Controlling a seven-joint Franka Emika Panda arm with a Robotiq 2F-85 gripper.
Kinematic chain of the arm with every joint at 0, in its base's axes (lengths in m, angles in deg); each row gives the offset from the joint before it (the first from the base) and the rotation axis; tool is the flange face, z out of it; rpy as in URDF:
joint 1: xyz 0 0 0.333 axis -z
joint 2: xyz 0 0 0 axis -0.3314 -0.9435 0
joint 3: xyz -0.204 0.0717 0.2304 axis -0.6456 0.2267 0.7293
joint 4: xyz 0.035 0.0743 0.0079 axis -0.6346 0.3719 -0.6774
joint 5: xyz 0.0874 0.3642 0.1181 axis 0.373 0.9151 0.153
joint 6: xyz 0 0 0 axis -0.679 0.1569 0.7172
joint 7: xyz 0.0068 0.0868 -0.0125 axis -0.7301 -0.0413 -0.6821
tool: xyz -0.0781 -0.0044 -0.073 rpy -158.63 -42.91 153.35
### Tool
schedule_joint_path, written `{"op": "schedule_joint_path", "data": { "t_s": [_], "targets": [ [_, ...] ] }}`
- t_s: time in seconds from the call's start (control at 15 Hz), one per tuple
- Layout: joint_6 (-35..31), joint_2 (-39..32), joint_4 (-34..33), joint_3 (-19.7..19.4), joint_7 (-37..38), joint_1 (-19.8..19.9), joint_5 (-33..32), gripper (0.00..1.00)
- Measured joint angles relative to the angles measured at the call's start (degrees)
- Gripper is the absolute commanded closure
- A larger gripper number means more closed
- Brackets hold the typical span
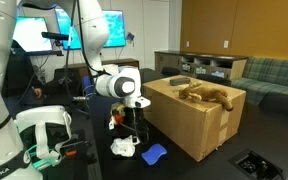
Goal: Swap the things on the box with the things on the table
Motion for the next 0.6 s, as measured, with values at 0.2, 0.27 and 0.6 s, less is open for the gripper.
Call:
{"op": "schedule_joint_path", "data": {
  "t_s": [0.2, 0.27, 0.6],
  "targets": [
    [-0.4, 2.4, 3.3, 3.9, -5.0, 1.9, 4.9, 0.0],
    [-0.9, 2.7, 4.1, 5.1, -7.0, 2.5, 6.6, 0.0],
    [-7.2, 1.7, 6.7, 6.7, -13.2, 3.4, 9.9, 0.0]
  ]
}}
